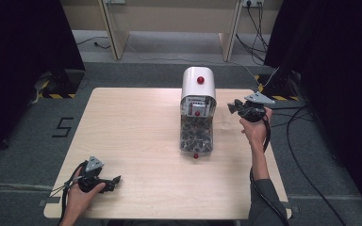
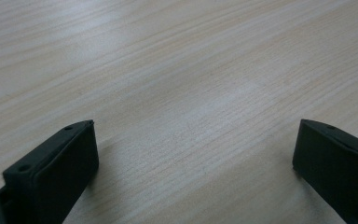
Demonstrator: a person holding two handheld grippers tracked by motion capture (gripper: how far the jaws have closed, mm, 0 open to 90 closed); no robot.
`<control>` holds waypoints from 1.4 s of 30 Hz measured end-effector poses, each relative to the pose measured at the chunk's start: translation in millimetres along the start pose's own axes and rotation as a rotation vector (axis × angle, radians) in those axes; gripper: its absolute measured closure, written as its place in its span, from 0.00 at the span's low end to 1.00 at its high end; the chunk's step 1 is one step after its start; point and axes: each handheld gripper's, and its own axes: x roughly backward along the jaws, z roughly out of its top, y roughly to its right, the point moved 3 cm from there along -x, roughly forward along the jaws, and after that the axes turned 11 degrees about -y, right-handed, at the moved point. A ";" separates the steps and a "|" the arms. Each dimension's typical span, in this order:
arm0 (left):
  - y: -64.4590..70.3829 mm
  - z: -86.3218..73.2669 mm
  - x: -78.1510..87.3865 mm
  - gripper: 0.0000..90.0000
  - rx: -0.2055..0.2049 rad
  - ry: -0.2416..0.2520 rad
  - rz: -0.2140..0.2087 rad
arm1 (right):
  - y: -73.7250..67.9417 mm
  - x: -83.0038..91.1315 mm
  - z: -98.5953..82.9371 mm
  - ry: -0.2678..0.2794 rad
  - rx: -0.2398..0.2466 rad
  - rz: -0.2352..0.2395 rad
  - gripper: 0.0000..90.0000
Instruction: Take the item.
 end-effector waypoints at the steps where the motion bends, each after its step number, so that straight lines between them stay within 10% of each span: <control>1: 0.0 0.0 0.0 0.00 0.000 0.000 0.001 | 0.4 -1.4 -0.5 -0.002 -0.005 0.001 1.00; 42: 0.0 0.0 0.0 0.00 0.000 0.000 0.000 | -8.7 -29.0 -14.7 -0.069 0.022 -0.002 0.93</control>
